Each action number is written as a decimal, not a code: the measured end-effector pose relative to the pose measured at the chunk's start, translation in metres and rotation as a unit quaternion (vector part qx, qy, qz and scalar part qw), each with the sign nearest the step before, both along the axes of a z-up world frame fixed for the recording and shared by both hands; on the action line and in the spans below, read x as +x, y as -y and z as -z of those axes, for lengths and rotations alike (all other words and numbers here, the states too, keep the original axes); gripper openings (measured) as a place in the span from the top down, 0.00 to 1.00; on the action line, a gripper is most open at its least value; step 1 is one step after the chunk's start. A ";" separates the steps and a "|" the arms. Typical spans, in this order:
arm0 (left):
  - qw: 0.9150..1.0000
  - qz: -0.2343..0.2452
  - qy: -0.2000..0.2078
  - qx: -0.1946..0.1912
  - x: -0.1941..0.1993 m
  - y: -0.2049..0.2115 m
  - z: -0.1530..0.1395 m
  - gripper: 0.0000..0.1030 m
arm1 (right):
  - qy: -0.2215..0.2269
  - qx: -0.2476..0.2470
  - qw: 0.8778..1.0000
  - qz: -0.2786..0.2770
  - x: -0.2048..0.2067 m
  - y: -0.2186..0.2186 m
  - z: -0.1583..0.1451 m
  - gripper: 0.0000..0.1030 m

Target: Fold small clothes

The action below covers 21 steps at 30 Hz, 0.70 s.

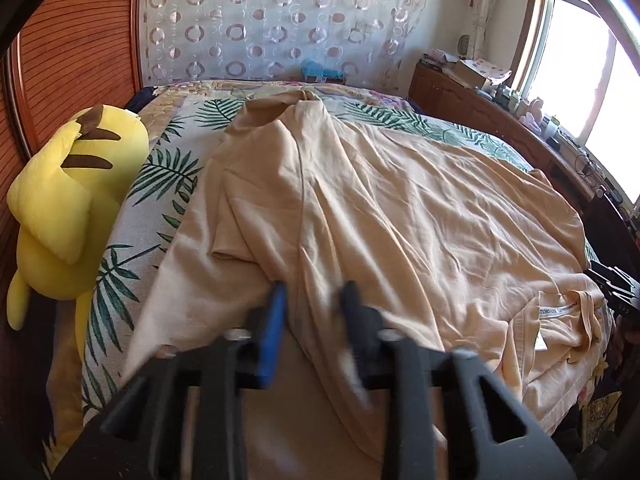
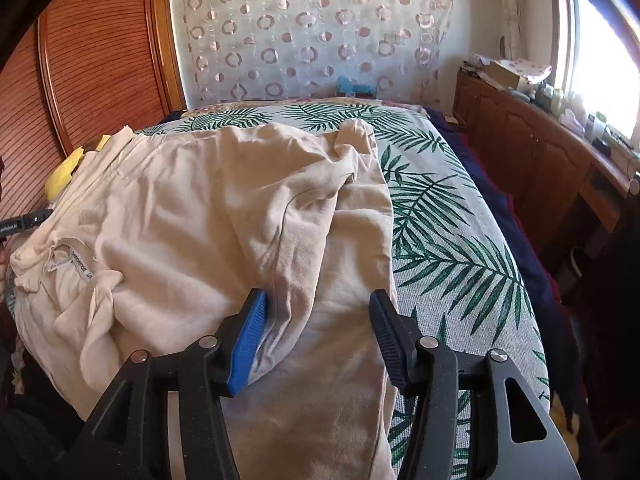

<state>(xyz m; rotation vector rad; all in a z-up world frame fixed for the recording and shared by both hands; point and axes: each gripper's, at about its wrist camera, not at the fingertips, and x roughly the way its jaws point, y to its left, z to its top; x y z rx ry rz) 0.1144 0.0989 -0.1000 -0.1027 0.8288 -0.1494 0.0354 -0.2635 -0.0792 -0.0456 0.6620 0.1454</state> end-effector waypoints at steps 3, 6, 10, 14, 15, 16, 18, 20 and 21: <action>1.000 -0.003 0.018 -0.001 -0.008 0.000 -0.006 0.96 | 0.009 0.001 1.000 -0.002 0.001 0.001 0.005 0.41; 0.997 -0.040 0.064 -0.011 -0.035 -0.010 -0.028 0.97 | 0.011 0.002 1.000 -0.006 0.002 0.004 0.006 0.40; 0.995 -0.057 0.071 -0.026 -0.066 -0.020 -0.037 0.97 | 0.012 0.002 1.000 -0.009 0.002 0.005 0.008 0.40; 0.996 -0.063 0.058 -0.008 -0.077 -0.019 -0.029 0.97 | 0.012 0.001 1.000 -0.009 0.003 0.006 0.007 0.40; 0.996 -0.065 0.057 -0.001 -0.078 -0.019 -0.027 0.97 | 0.011 0.001 1.000 -0.010 0.003 0.006 0.007 0.40; 0.996 -0.069 0.056 0.006 -0.077 -0.019 -0.026 0.96 | 0.012 0.002 1.000 -0.010 0.003 0.006 0.007 0.40; 0.996 -0.068 0.055 0.001 -0.074 -0.021 -0.024 0.96 | 0.012 0.001 1.000 -0.010 0.004 0.007 0.007 0.40; 0.996 -0.065 0.054 -0.006 -0.073 -0.023 -0.025 0.90 | 0.010 0.002 1.000 -0.011 0.004 0.007 0.006 0.40; 0.996 -0.064 0.056 -0.002 -0.072 -0.023 -0.026 0.79 | 0.008 0.003 1.000 -0.012 0.004 0.008 0.005 0.40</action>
